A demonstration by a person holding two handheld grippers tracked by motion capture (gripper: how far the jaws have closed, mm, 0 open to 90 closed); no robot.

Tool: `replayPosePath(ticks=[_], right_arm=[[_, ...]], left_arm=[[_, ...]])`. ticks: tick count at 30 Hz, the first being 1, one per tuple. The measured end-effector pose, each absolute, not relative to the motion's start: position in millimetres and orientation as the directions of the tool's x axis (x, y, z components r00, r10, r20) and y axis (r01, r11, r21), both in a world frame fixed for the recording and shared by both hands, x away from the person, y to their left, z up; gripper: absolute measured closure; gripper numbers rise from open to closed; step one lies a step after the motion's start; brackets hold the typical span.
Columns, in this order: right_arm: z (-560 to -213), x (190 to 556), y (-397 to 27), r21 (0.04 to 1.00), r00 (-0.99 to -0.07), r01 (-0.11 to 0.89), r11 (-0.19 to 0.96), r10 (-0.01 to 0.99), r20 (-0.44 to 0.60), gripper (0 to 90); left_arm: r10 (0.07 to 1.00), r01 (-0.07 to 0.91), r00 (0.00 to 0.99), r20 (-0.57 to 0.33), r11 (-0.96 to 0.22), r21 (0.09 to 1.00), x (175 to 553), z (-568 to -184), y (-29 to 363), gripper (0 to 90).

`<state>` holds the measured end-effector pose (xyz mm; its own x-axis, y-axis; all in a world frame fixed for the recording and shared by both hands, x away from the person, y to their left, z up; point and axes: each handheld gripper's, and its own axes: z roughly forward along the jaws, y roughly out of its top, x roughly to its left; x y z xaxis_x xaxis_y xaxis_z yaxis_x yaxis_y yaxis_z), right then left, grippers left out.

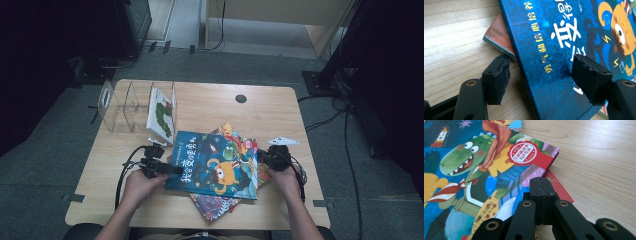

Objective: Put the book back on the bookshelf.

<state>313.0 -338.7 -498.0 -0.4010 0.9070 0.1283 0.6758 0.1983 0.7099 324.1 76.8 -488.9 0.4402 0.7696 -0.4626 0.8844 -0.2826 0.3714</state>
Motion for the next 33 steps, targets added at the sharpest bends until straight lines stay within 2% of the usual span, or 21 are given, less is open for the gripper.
replayPosePath(ticks=[8, 13, 19, 23, 33], right_arm=[[-494.9, 306.8, -339.0, 0.710, -0.420, 0.675, 0.203, 0.896, 0.143, 90.0], [-494.2, 305.1, -339.5, 0.700, -0.409, 0.690, 0.183, 0.897, 0.169, 90.0], [-492.7, 300.8, -338.7, 0.687, -0.414, 0.700, 0.192, 0.894, 0.172, 90.0], [-492.2, 297.7, -337.5, 0.687, -0.428, 0.695, 0.212, 0.890, 0.159, 90.0], [-493.1, 295.8, -334.1, 0.696, -0.453, 0.679, 0.234, 0.880, 0.146, 90.0]], left_arm=[[0.779, 0.869, 0.457, -0.429, -0.289, 0.401, 319.0, -489.2, 72.7, 26.3], [0.774, 0.868, 0.460, -0.436, -0.287, 0.406, 318.8, -489.9, 74.2, 26.5], [0.768, 0.875, 0.448, -0.457, -0.273, 0.400, 320.4, -490.4, 77.9, 30.5], [0.767, 0.899, 0.411, -0.493, -0.253, 0.358, 322.1, -489.7, 77.6, 35.3], [0.781, 0.905, 0.410, -0.471, -0.284, 0.316, 321.9, -483.7, 73.0, 38.0]])
